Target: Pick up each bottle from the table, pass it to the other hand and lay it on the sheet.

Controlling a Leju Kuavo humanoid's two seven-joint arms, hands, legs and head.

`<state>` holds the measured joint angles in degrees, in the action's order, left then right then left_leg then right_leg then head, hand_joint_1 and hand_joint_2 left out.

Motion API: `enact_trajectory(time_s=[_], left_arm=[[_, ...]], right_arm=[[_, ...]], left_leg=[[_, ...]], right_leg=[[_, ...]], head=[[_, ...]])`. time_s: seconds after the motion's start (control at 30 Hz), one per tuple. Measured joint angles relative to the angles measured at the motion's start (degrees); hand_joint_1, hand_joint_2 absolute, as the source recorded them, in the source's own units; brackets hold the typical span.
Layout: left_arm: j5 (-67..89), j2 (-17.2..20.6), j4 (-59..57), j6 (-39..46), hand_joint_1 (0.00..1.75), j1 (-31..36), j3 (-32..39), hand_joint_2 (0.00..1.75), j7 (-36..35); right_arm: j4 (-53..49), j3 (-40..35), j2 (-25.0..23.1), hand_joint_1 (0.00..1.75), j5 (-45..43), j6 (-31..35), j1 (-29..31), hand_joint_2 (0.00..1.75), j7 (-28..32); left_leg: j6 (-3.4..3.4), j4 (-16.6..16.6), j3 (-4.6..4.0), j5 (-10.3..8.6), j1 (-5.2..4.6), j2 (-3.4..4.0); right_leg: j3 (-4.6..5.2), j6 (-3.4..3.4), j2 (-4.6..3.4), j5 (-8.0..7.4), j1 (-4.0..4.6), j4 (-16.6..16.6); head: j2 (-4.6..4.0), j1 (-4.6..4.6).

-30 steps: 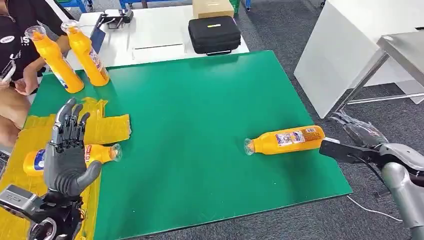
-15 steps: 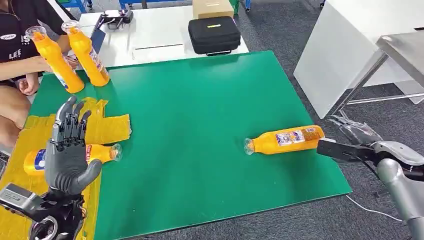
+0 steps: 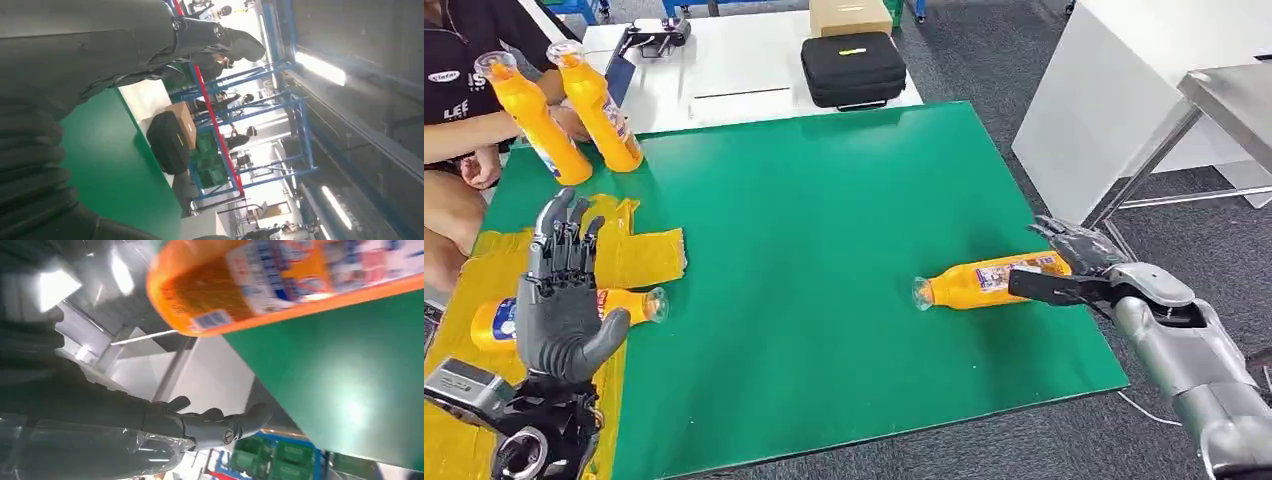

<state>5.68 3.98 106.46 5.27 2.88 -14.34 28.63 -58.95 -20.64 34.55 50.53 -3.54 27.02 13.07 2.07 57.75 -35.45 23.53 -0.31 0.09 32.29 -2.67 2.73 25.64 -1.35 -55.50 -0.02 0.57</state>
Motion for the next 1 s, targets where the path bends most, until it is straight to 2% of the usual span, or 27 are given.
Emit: enact_trajectory(time_s=[0.33, 0.5, 0.9, 0.93, 0.97, 1.0], left_arm=[[0.4, 0.0, -1.1, 1.6, 0.00, 0.5, -0.6, 1.75, -0.5], [0.2, 0.0, -2.1, 1.9, 0.00, 1.8, -1.3, 1.75, -0.9], [-0.4, 0.0, -3.8, 1.9, 0.00, 2.9, -2.4, 1.75, -1.8], [-0.4, 0.0, -4.0, 2.0, 0.00, 2.9, -2.4, 1.75, -1.9], [-0.5, 0.0, -4.1, 2.0, 0.00, 2.9, -2.4, 1.75, -2.0], [-0.5, 0.0, -4.1, 2.0, 0.00, 2.9, -2.4, 1.75, -2.1]], right_arm=[[6.1, -6.7, -4.3, 0.00, 1.3, 1.2, 3.5, 1.75, -1.1], [10.7, -9.6, -6.0, 0.00, 0.0, -5.6, 5.5, 1.75, -1.1], [17.2, -13.9, -7.1, 0.03, -1.7, -11.3, 9.4, 1.75, -1.3], [17.6, -14.3, -7.1, 0.33, -1.7, -11.5, 9.7, 1.75, -1.3], [18.1, -14.9, -7.1, 1.47, -1.7, -11.6, 10.0, 1.75, -1.3], [18.5, -15.2, -7.1, 1.69, -1.7, -11.5, 10.2, 1.75, -1.3]], left_leg=[[0.01, 0.0, 0.00, -0.01, 0.00, -0.01], [0.01, 0.0, 0.00, -0.01, 0.00, -0.02], [0.01, 0.0, 0.06, -0.01, 0.00, -0.02], [0.01, 0.0, 0.08, -0.01, 0.00, -0.02], [0.01, 0.0, 0.08, -0.01, 0.01, -0.02], [0.01, 0.0, 0.09, -0.01, 0.01, -0.02]], right_leg=[[0.00, 0.00, 0.01, 0.00, 0.00, 0.0], [0.00, 0.00, 0.04, 0.00, 0.00, 0.0], [-0.03, 0.00, 0.03, 0.00, 0.00, 0.0], [-0.04, 0.00, 0.04, 0.00, 0.00, 0.0], [-0.05, 0.00, 0.04, 0.00, 0.00, 0.0], [-0.06, 0.00, 0.04, 0.00, 0.00, 0.0]], head=[[0.02, 0.02], [0.00, 0.02], [0.00, 0.02], [0.00, 0.00], [0.00, 0.00], [0.00, 0.00]])
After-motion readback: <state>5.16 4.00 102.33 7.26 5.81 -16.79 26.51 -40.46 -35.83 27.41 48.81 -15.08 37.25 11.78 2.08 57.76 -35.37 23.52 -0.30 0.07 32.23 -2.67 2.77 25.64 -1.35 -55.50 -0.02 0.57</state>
